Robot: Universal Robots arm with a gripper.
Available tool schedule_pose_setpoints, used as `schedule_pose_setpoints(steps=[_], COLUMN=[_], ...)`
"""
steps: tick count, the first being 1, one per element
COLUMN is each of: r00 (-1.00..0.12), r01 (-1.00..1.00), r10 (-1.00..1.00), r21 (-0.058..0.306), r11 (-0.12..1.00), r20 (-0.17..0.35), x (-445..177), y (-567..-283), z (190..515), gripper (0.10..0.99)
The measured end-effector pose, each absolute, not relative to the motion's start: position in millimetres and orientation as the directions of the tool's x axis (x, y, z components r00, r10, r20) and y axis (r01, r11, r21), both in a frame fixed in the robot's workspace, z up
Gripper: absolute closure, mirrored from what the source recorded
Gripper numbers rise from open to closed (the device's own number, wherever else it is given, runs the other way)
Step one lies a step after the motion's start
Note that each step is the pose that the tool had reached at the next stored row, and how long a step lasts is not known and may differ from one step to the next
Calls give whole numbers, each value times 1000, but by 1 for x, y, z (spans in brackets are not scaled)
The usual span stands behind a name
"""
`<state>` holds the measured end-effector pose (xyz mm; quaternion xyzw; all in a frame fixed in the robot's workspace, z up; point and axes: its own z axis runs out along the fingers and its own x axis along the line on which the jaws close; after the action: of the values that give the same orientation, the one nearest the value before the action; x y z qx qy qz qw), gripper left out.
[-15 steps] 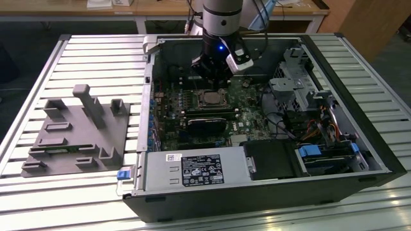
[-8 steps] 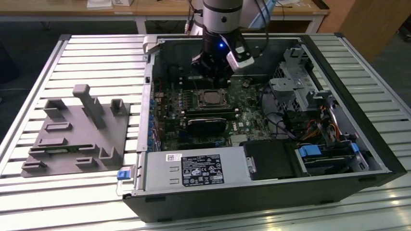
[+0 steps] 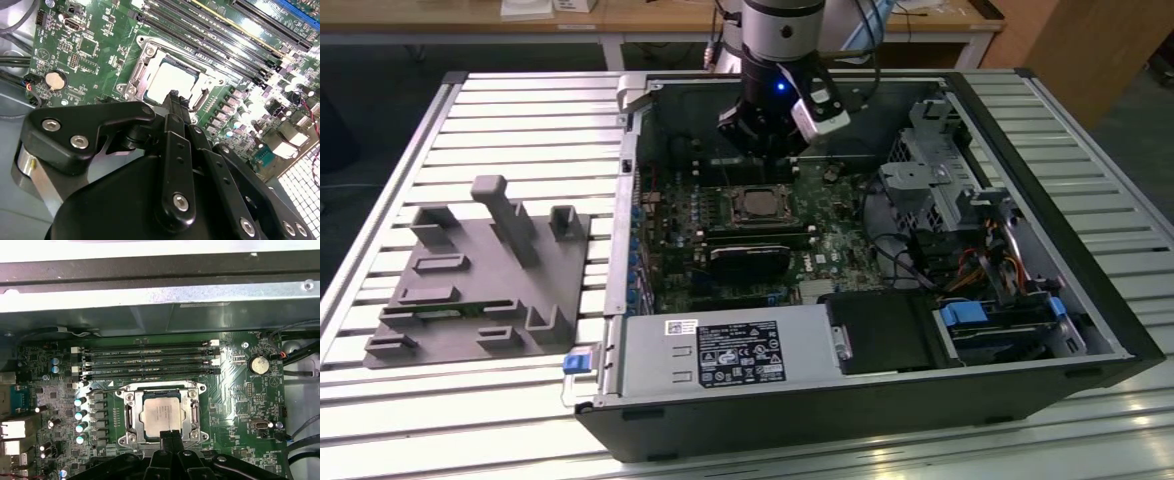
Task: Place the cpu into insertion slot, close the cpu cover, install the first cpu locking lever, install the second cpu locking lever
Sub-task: 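Install the first cpu locking lever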
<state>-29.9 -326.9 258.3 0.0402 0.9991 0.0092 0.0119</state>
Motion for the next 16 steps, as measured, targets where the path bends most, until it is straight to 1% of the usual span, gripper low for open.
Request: schedule_pose_setpoints(steps=[9, 16], r00=[-996, -996], r01=[80, 80], r10=[81, 81], r21=[20, 30], r11=[997, 996], r20=[-23, -22], x=[-38, -57], y=[-327, -327], z=[258, 258], gripper=[980, 980])
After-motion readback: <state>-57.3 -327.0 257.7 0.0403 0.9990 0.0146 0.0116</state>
